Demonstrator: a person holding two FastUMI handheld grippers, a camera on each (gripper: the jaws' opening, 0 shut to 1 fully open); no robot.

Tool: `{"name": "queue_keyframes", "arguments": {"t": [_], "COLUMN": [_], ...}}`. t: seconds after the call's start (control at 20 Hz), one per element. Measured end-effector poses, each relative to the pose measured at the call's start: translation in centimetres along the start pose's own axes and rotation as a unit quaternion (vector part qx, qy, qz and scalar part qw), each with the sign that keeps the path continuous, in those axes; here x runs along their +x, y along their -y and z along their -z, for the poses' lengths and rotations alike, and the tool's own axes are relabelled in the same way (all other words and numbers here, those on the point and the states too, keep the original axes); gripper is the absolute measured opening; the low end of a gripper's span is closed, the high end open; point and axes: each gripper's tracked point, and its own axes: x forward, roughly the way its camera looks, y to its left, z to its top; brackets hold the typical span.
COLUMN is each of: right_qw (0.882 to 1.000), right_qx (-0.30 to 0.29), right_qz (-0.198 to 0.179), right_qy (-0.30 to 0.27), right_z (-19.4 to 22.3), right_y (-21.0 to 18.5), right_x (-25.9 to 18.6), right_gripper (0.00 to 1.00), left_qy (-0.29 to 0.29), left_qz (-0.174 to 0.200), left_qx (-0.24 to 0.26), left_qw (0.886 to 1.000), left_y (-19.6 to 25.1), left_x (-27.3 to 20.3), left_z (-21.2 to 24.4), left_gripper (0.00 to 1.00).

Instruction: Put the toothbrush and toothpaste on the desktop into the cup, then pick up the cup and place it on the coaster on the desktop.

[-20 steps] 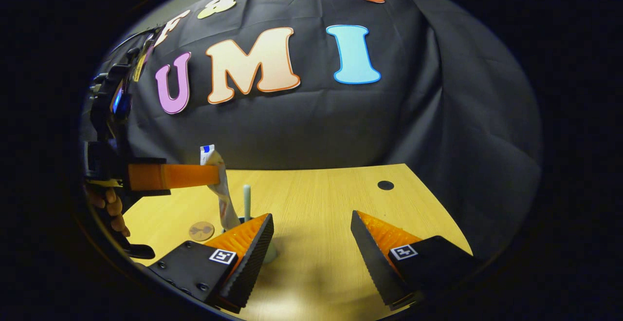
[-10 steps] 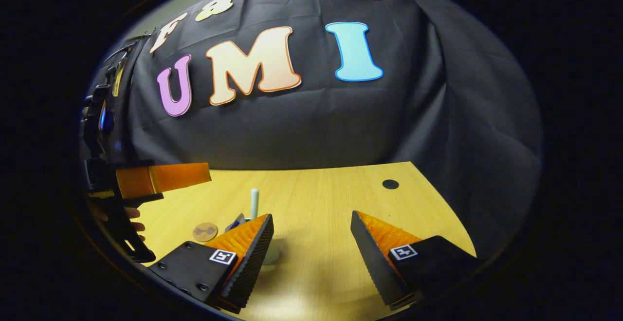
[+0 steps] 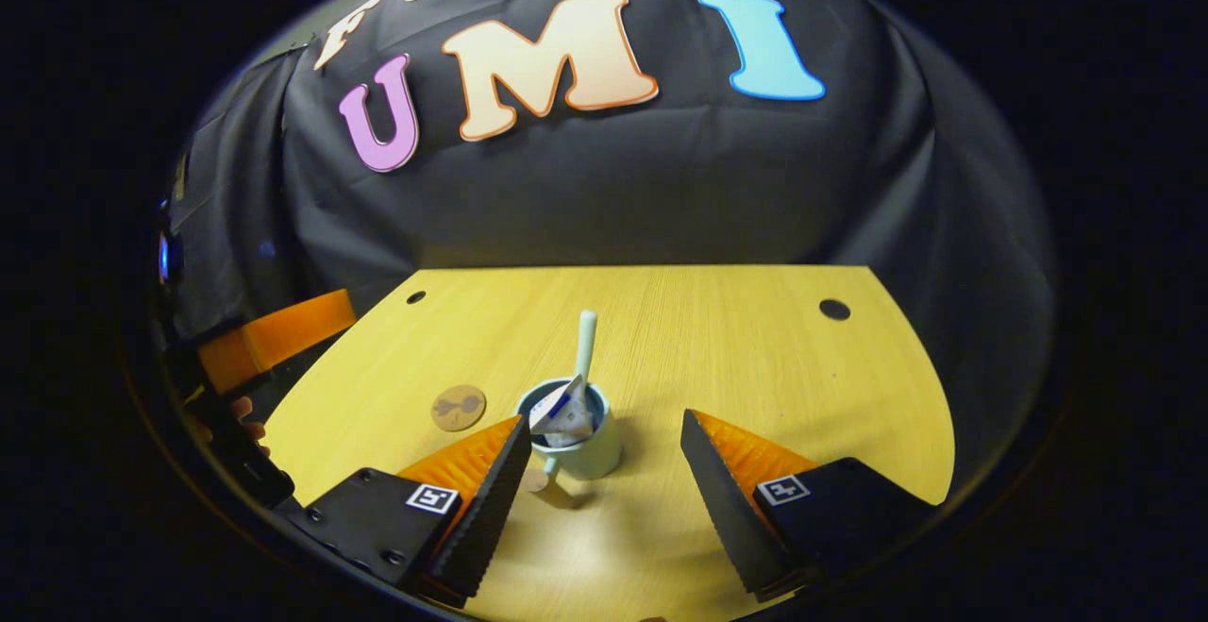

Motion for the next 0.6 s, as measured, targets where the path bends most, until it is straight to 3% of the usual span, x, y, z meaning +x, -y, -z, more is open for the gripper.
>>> {"name": "queue_keyframes", "arguments": {"t": [0.3,0.4,0.55,0.6], "right_qw": [0.993,0.990,0.985,0.983], "right_qx": [0.021,0.011,-0.006,-0.012], "right_qz": [0.015,0.026,0.032,0.036], "right_qy": [-0.114,-0.135,-0.171,-0.181], "right_z": [4.1,4.8,5.4,5.8], "right_y": [-1.1,-1.5,-2.4,-2.6], "right_x": [2.5,3.3,4.2,4.7], "right_gripper": [0.98,0.95,0.99,0.95], "left_qy": [0.008,0.001,-0.009,-0.010], "left_qz": [-0.031,-0.039,-0.059,-0.066], "left_qx": [0.018,0.016,0.006,0.004], "left_qw": [0.999,0.999,0.998,0.998], "left_y": [-6.5,-8.3,-11.8,-12.8], "left_x": [-1.9,-2.4,-3.1,-3.4], "left_z": [0.1,0.6,1.6,1.7], "left_gripper": [0.95,0.95,0.95,0.95]}}
